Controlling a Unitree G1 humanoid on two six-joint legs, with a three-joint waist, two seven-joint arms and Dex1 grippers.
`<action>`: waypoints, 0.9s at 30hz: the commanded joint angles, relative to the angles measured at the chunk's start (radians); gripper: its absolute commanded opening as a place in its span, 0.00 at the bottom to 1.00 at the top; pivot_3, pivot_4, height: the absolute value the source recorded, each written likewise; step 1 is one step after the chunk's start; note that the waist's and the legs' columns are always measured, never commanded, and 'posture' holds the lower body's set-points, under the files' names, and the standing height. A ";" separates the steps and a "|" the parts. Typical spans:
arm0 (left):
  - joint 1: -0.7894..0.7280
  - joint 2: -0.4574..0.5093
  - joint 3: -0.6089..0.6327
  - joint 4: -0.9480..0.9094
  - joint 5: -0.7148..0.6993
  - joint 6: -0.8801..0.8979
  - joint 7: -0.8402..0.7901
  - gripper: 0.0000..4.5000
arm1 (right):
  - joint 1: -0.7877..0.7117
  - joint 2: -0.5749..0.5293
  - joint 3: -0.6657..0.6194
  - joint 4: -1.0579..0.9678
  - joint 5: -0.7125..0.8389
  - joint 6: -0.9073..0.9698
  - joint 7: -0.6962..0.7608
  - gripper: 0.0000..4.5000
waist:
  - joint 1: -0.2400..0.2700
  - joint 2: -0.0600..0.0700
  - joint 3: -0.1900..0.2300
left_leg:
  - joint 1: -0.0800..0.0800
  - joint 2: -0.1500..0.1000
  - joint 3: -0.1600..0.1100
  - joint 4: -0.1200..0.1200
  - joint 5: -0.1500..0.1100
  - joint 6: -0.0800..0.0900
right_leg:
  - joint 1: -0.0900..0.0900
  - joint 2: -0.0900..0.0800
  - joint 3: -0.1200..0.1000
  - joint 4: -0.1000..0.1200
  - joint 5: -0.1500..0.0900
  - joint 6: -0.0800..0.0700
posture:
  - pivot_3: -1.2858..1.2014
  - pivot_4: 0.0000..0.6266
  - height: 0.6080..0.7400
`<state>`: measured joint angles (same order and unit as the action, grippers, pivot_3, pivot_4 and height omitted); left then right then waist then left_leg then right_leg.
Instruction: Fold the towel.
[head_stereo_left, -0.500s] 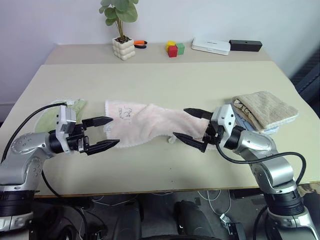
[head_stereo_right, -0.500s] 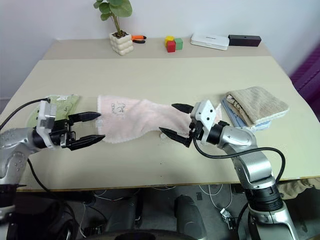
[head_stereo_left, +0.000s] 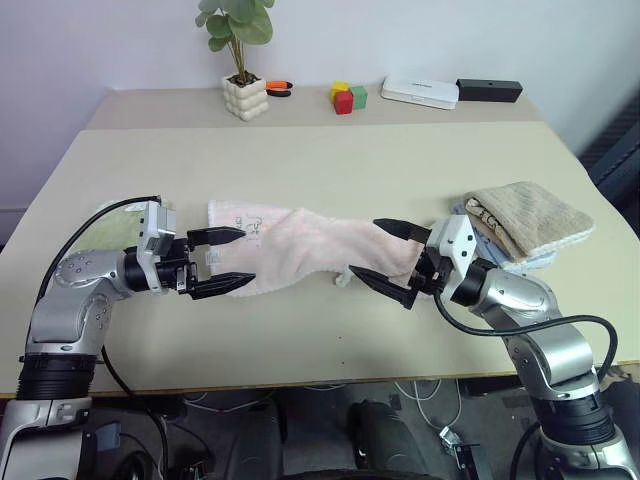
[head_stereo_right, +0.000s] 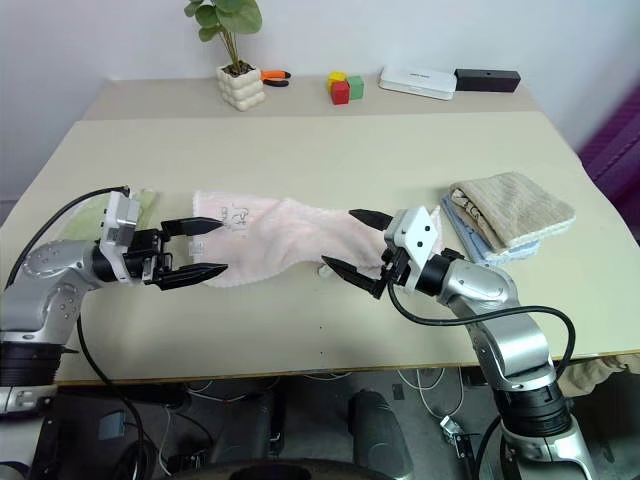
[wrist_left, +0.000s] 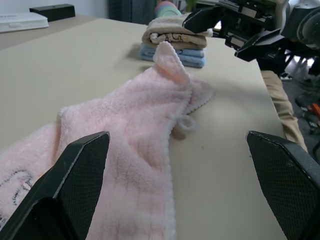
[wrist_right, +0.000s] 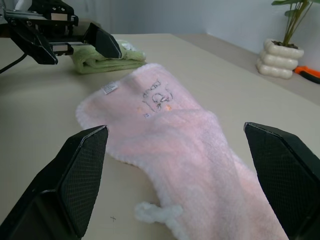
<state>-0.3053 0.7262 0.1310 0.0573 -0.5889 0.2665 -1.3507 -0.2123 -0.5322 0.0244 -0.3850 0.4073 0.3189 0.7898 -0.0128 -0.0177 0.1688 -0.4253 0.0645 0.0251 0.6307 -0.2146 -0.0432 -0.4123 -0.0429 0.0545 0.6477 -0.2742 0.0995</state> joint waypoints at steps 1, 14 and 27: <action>0.009 0.019 0.019 -0.017 0.009 -0.031 -0.016 1.00 | -0.030 -0.009 -0.021 0.013 -0.001 -0.037 0.015 0.98 | 0.000 0.000 0.000 | 0.000 0.000 0.000 0.000 0.000 0.000 | 0.000 0.000 0.000 0.000 0.000 0.000 | 0.52 0.24 1.00; 0.041 0.072 -0.021 0.025 0.140 -0.219 -0.073 1.00 | -0.083 0.010 0.009 0.110 -0.026 -0.097 0.050 0.98 | 0.001 0.000 0.000 | 0.000 0.000 0.000 0.000 0.000 0.000 | 0.000 0.000 0.000 0.000 0.000 0.000 | 0.52 0.24 1.00; -0.119 0.048 -0.206 0.352 0.489 -0.622 -0.001 1.00 | -0.079 0.033 0.007 0.086 -0.032 -0.094 0.024 0.98 | 0.007 0.000 0.000 | 0.000 0.000 0.000 0.000 0.000 0.000 | 0.000 0.000 0.000 0.000 0.000 0.000 | 0.52 0.24 1.00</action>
<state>-0.4040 0.7847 -0.0617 0.3921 -0.1240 -0.3281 -1.3769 -0.2825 -0.5030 0.0420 -0.2655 0.3707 0.2401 0.8188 -0.0059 -0.0176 0.1688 -0.4257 0.0642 0.0255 0.6313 -0.2145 -0.0432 -0.4123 -0.0432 0.0544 0.6478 -0.2742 0.0994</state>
